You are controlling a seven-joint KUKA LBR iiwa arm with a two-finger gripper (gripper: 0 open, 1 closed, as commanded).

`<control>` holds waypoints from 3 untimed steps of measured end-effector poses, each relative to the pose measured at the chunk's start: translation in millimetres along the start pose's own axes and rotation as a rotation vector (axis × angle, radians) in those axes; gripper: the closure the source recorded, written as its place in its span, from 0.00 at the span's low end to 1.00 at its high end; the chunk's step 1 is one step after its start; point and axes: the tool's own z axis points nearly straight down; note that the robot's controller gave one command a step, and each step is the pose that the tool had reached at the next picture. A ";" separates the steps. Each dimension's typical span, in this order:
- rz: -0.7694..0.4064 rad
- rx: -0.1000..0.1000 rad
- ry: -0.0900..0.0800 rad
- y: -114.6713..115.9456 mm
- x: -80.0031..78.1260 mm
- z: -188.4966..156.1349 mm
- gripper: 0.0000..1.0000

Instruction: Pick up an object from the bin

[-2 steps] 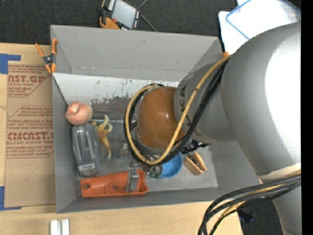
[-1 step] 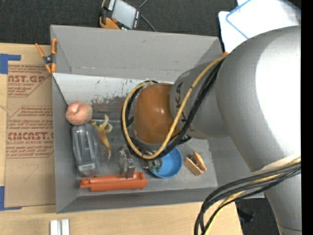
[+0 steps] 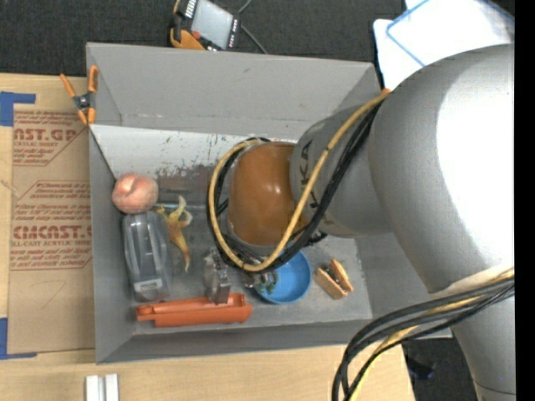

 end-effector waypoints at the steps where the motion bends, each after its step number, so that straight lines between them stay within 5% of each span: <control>1: -0.046 0.001 -0.002 0.2 2.5 -0.2 1.00; 2: -0.099 -0.001 -0.003 23.6 0.2 -66.3 0.00; 3: -0.099 -0.001 -0.002 23.4 0.4 -66.1 0.00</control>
Offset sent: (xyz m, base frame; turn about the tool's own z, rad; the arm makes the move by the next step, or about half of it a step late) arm -0.0037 0.0219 0.0665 -0.0985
